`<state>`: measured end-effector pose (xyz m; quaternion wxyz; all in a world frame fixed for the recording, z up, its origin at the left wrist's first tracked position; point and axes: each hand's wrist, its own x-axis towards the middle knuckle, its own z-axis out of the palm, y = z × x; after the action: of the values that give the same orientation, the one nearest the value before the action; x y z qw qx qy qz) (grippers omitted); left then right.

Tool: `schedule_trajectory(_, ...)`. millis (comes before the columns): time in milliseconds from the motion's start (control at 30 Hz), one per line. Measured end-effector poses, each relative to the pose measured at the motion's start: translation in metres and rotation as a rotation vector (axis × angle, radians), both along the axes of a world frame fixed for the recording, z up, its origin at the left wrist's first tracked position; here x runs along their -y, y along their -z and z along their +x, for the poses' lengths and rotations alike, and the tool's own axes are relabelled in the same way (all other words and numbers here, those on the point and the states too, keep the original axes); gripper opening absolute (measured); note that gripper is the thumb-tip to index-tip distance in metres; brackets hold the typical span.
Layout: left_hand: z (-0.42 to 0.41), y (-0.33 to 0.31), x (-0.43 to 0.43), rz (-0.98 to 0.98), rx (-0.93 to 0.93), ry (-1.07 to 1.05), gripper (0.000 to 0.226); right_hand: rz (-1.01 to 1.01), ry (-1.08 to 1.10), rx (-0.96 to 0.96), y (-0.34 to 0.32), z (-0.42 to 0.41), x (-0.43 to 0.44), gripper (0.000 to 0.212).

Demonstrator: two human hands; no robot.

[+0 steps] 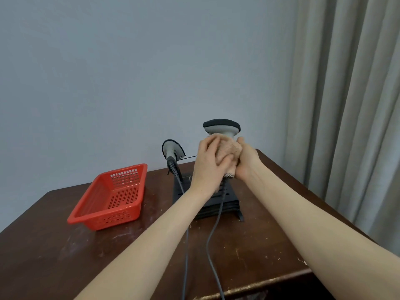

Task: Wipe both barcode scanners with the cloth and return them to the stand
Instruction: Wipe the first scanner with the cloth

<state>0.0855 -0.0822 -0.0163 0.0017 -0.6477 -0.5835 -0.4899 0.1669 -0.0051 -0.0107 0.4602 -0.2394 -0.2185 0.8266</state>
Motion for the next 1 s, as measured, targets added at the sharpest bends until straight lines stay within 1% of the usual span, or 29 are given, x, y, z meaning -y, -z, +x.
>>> schedule_trajectory(100, 0.001, -0.003, -0.011, -0.075, 0.038, -0.060, 0.057, 0.072, -0.041, -0.025, -0.006, -0.002, 0.010, 0.026)
schedule_trajectory(133, 0.001, -0.003, -0.015, -0.081, 0.038, -0.086, 0.058, 0.092, -0.048, -0.018, -0.006, -0.004, 0.011, 0.021)
schedule_trajectory(167, 0.001, -0.004, -0.018, -0.079, 0.055, -0.114, 0.057, 0.103, -0.045, 0.008, -0.005, -0.004, 0.012, 0.020)
schedule_trajectory(200, 0.000, -0.006, -0.020, -0.062, 0.098, -0.136, 0.054, 0.123, -0.064, 0.018, -0.006, -0.003, 0.015, 0.022)
schedule_trajectory(267, 0.000, -0.011, -0.019, -0.032, 0.197, -0.146, 0.044, 0.138, -0.108, 0.050, -0.005, -0.001, 0.014, 0.034)
schedule_trajectory(333, 0.000, -0.015, -0.016, 0.014, 0.220, -0.131, 0.036, 0.125, -0.146, 0.054, -0.004, 0.000, 0.013, 0.039)
schedule_trajectory(433, 0.000, -0.012, -0.009, 0.079, 0.172, -0.076, 0.032, 0.102, -0.125, 0.012, -0.003, 0.000, 0.011, 0.029)
schedule_trajectory(500, 0.001, -0.005, -0.003, 0.098, 0.151, -0.029, 0.034, 0.069, -0.140, -0.048, 0.000, 0.000, 0.009, 0.022)
schedule_trajectory(567, -0.002, 0.010, 0.001, 0.115, 0.094, 0.038, 0.038, 0.040, -0.178, -0.105, 0.000, 0.001, 0.009, 0.025)
schedule_trajectory(633, -0.005, 0.025, 0.005, 0.124, 0.007, 0.058, 0.041, 0.032, -0.187, -0.090, 0.000, 0.001, 0.010, 0.030)
schedule_trajectory(667, -0.006, 0.029, 0.006, 0.117, -0.002, 0.054, 0.042, 0.039, -0.184, -0.079, 0.000, 0.001, 0.010, 0.031)
schedule_trajectory(700, -0.006, 0.028, 0.007, 0.097, 0.022, 0.046, 0.045, 0.048, -0.183, -0.072, 0.000, 0.000, 0.011, 0.032)
schedule_trajectory(767, -0.005, 0.016, 0.004, 0.011, 0.128, -0.008, 0.056, 0.078, -0.164, -0.027, -0.004, -0.002, 0.013, 0.032)
schedule_trajectory(833, -0.007, 0.002, -0.002, -0.092, 0.303, -0.079, 0.064, 0.118, -0.138, 0.038, -0.006, -0.004, 0.013, 0.029)
schedule_trajectory(900, -0.011, -0.005, -0.007, -0.100, 0.480, -0.060, 0.055, 0.172, -0.109, 0.098, -0.009, -0.004, 0.012, 0.026)
schedule_trajectory(967, -0.011, -0.004, -0.007, -0.082, 0.631, -0.019, 0.033, 0.191, -0.092, 0.142, -0.009, -0.004, 0.011, 0.032)
schedule_trajectory(1000, -0.009, -0.003, -0.008, -0.072, 0.664, -0.022, 0.024, 0.187, -0.092, 0.143, -0.009, -0.004, 0.011, 0.035)
